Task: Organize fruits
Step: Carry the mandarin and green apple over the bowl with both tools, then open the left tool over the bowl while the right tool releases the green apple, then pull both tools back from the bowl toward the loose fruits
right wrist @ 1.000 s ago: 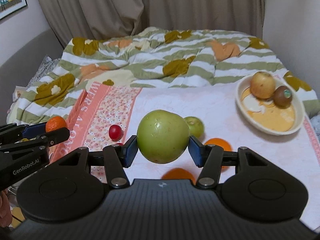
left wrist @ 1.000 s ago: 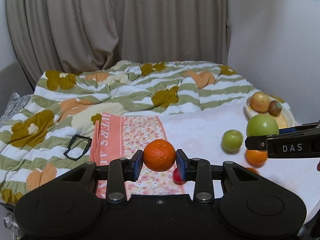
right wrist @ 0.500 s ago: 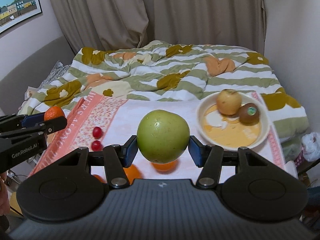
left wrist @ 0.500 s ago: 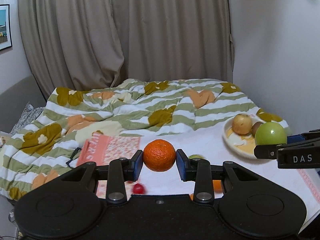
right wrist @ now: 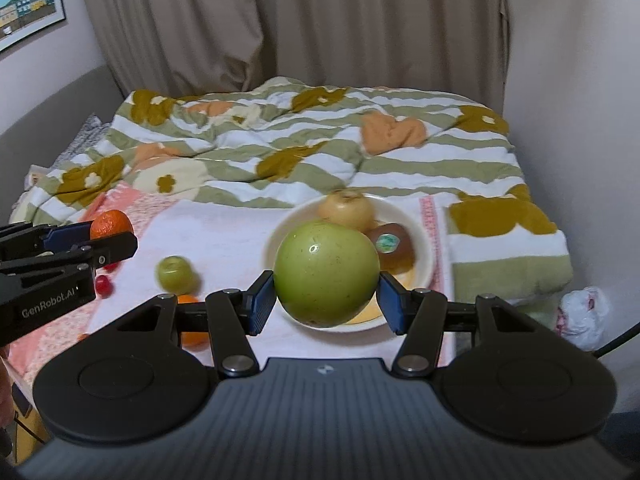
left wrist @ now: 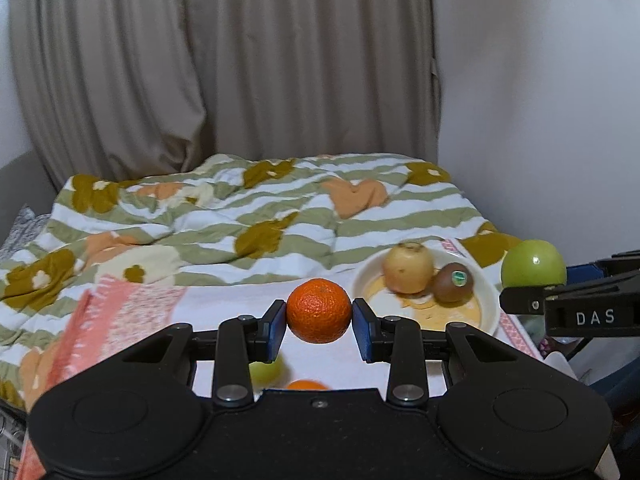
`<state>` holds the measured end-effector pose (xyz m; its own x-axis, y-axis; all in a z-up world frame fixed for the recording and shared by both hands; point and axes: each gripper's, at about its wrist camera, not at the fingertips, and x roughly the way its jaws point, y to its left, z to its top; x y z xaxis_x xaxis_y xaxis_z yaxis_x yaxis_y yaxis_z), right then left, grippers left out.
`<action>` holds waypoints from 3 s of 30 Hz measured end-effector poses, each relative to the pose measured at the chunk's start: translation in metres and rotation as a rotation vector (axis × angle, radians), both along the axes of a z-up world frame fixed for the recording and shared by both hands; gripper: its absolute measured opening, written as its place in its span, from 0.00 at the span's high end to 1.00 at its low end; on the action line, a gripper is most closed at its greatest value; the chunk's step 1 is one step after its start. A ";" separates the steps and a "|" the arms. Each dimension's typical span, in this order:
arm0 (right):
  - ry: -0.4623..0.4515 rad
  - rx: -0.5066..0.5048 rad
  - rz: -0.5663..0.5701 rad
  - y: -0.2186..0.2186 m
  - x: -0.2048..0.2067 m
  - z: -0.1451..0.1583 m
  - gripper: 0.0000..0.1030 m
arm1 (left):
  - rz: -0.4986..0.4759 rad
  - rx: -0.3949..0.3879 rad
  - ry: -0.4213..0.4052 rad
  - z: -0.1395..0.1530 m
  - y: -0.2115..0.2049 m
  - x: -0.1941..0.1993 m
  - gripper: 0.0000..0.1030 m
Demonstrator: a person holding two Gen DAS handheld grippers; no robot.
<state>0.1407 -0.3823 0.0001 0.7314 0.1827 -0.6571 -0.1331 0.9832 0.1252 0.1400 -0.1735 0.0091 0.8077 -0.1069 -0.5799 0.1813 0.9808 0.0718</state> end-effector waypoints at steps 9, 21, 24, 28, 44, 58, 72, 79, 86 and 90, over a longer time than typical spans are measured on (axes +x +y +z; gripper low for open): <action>0.034 0.001 -0.064 -0.039 0.041 -0.024 0.32 | -0.091 0.020 0.067 -0.035 -0.049 0.063 0.62; 0.098 -0.003 -0.113 -0.051 0.082 -0.055 0.32 | -0.178 0.095 0.209 -0.101 -0.082 0.137 0.62; 0.109 -0.001 -0.121 -0.052 0.088 -0.059 0.32 | -0.195 0.101 0.233 -0.112 -0.086 0.148 0.62; 0.119 0.001 -0.138 -0.056 0.092 -0.061 0.32 | -0.223 0.101 0.259 -0.120 -0.089 0.155 0.61; 0.135 -0.012 -0.119 -0.059 0.096 -0.054 0.32 | -0.193 0.035 0.233 -0.081 -0.062 0.127 0.07; 0.228 -0.072 0.004 -0.005 0.112 -0.100 0.32 | -0.089 -0.012 0.223 -0.060 -0.020 0.094 0.06; 0.138 -0.160 0.011 0.006 0.104 -0.096 0.00 | -0.042 -0.022 0.209 -0.057 -0.009 0.071 0.06; 0.109 -0.123 -0.009 -0.008 0.084 -0.074 0.00 | -0.017 -0.041 0.182 -0.042 -0.007 0.052 0.06; 0.080 -0.115 -0.014 -0.015 0.051 -0.041 0.00 | 0.018 -0.057 0.120 -0.017 -0.007 0.021 0.06; 0.038 -0.127 0.004 -0.015 0.029 -0.021 0.00 | 0.039 -0.048 0.099 -0.003 -0.005 -0.001 0.05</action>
<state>0.1699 -0.3969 -0.0210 0.7049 0.0990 -0.7023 -0.1343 0.9909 0.0050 0.1393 -0.1784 0.0063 0.7508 -0.1059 -0.6519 0.1464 0.9892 0.0078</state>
